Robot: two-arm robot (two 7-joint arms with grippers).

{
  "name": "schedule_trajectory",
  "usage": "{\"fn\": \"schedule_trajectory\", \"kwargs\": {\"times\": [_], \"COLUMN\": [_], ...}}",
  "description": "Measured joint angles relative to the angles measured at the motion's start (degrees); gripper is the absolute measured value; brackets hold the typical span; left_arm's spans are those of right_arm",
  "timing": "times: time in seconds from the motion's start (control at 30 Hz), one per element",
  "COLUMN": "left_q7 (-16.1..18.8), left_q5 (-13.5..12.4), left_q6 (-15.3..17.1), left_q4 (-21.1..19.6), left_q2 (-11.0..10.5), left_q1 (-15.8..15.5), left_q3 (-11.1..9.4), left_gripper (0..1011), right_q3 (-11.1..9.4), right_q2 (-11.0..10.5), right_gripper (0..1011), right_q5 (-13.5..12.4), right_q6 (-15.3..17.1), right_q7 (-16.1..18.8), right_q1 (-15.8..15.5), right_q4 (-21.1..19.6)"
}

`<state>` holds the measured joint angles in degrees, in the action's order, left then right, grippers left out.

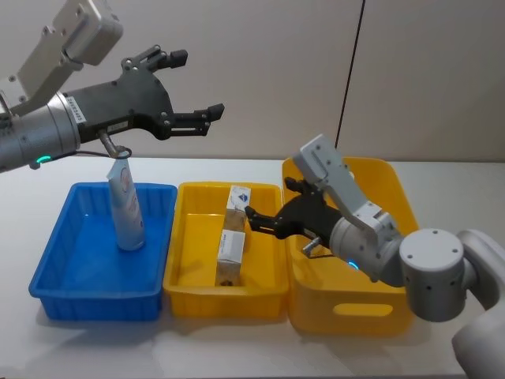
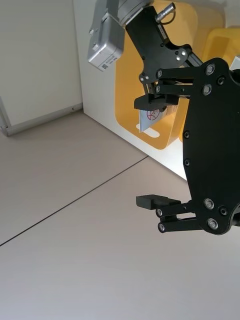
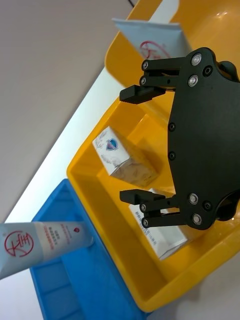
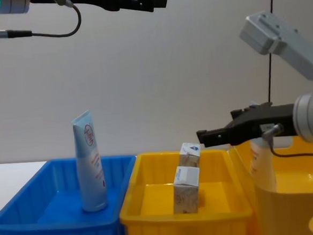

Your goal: Bimanual collaborative sorting of washing and personal care products

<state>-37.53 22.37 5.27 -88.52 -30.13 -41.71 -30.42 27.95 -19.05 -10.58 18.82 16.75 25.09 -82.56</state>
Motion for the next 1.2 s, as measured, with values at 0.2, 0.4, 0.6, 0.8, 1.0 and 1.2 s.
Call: {"fn": "schedule_trajectory", "kwargs": {"times": [0.2,0.4,0.6,0.8,1.0,1.2], "left_q7": [0.0,0.0,0.0,0.0,0.0,0.0], "left_q5": [0.0,0.0,0.0,0.0,0.0,0.0], "left_q6": [0.0,0.0,0.0,0.0,0.0,0.0], "left_q4": [0.0,0.0,0.0,0.0,0.0,0.0], "left_q2": [0.0,0.0,0.0,0.0,0.0,0.0], "left_q1": [0.0,0.0,0.0,0.0,0.0,0.0], "left_q3": [0.0,0.0,0.0,0.0,0.0,0.0], "left_gripper": [1001,1001,1001,1001,1002,1001], "right_q3": [1.02,1.94,2.88,3.74,4.36,4.83], "right_q2": [0.7,1.15,1.42,1.72,2.18,3.05], "right_gripper": [1002,1002,1002,1002,1002,1002], "right_q5": [0.58,0.93,1.1,1.12,0.79,-0.3], "right_q6": [-0.5,0.79,4.41,9.46,14.25,20.16], "right_q7": [1.31,2.92,5.05,7.52,9.53,11.81], "right_q1": [1.07,2.32,4.02,6.28,8.45,11.23], "right_q4": [1.09,1.84,2.57,3.64,4.72,6.44]}}
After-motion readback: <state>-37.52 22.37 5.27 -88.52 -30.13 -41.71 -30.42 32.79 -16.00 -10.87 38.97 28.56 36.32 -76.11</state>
